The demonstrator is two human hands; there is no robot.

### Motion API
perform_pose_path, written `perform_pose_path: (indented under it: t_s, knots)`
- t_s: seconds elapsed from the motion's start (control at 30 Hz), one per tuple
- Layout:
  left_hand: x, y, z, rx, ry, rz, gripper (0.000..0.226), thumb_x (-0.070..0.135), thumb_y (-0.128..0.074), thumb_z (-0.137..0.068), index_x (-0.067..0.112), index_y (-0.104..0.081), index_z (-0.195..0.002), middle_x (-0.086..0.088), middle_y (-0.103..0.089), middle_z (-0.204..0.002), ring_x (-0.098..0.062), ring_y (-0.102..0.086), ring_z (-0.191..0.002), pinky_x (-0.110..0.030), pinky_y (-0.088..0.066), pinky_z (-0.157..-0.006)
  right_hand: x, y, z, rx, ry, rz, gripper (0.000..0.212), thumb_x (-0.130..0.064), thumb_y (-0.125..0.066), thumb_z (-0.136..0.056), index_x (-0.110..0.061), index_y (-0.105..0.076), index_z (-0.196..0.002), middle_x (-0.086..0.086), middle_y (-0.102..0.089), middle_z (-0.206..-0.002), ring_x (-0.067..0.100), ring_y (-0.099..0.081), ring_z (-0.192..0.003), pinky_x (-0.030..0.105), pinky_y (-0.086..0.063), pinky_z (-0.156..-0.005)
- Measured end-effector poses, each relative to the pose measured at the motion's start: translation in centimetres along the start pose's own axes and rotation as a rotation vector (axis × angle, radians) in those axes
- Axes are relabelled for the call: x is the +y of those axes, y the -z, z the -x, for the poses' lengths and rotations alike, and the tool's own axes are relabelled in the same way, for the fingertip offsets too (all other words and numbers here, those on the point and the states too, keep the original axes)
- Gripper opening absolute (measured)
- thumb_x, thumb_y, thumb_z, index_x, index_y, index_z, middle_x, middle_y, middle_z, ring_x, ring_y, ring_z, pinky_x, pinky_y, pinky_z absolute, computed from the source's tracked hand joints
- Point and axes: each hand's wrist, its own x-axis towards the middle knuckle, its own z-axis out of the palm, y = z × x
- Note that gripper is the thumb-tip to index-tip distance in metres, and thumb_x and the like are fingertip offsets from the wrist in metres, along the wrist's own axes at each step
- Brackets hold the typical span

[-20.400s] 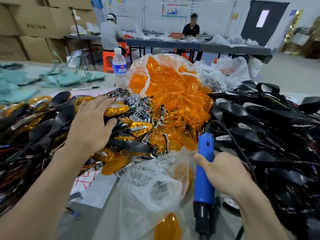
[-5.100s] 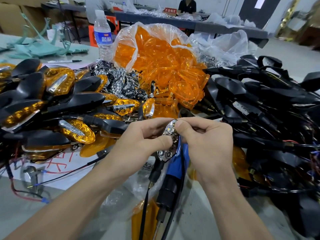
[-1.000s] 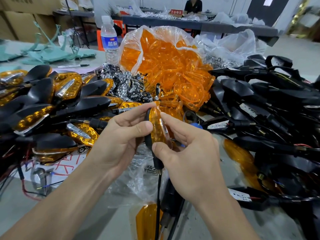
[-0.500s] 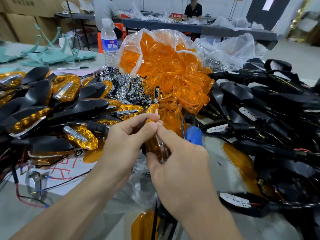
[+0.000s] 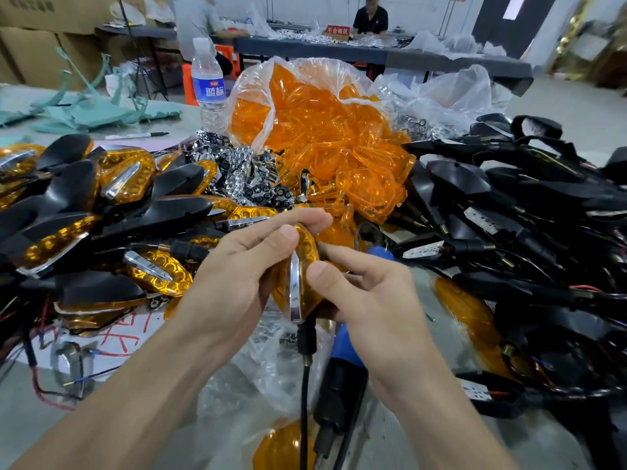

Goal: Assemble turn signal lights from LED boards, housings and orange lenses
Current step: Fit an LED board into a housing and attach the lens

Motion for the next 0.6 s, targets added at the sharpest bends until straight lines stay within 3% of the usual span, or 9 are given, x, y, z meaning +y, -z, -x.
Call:
perform_pose_path:
  t_s: [0.13,0.23,0.3,0.47,0.6]
  knots:
    - [-0.21,0.05,0.13,-0.010,0.094,-0.053,0.040,0.042,-0.058,-0.094,0.017,-0.078,-0.117,-0.017,-0.076,-0.118,-0.040,-0.072,-0.111,-0.051,-0.062,-0.090,0.23,0.34,-0.11,0.090,0.020,0.027,0.027,-0.003,-0.076,-0.091,-0.024,-0.081,-0.108,0.001,-0.082,-0.100,0.024,-0.078,-0.100,0.049,-0.061,-0.094]
    - [-0.09,0.07,0.15,-0.008,0.062,-0.043,0.044,0.044,-0.063,-0.089,0.013,-0.079,-0.115,-0.021,-0.075,-0.116,-0.044,-0.071,-0.111,-0.052,-0.060,-0.094,0.22,0.38,-0.02,0.096,0.029,0.021,0.032,0.001,-0.076,-0.089,-0.010,-0.077,-0.119,-0.002,-0.081,-0.104,0.020,-0.077,-0.102,0.047,-0.060,-0.095]
    - [-0.06,0.09,0.16,-0.016,0.045,-0.034,0.045,0.045,-0.064,-0.088,0.012,-0.079,-0.114,-0.022,-0.075,-0.117,-0.043,-0.071,-0.112,-0.049,-0.061,-0.095,0.25,0.26,0.14,0.082,0.063,0.030,0.030,0.003,-0.075,-0.089,-0.013,-0.079,-0.115,-0.001,-0.081,-0.104,0.021,-0.077,-0.103,0.046,-0.061,-0.095]
    - [-0.39,-0.21,0.23,0.011,0.015,-0.014,0.040,0.044,-0.065,-0.087,0.013,-0.081,-0.106,-0.019,-0.077,-0.114,-0.036,-0.074,-0.106,-0.046,-0.062,-0.090,0.46,0.09,0.14,0.095,0.105,0.111,0.026,-0.018,-0.074,-0.083,-0.038,-0.082,-0.098,-0.006,-0.082,-0.096,0.018,-0.079,-0.095,0.043,-0.063,-0.089]
    - [-0.89,-0.84,0.22,0.025,0.014,0.024,0.028,0.031,-0.062,-0.090,0.016,-0.084,-0.098,-0.007,-0.078,-0.119,-0.023,-0.074,-0.111,-0.031,-0.062,-0.084,0.65,-0.31,0.16,0.042,0.068,0.239,0.031,-0.041,-0.073,-0.083,-0.039,-0.071,-0.114,-0.004,-0.080,-0.093,0.018,-0.077,-0.089,0.049,-0.062,-0.084]
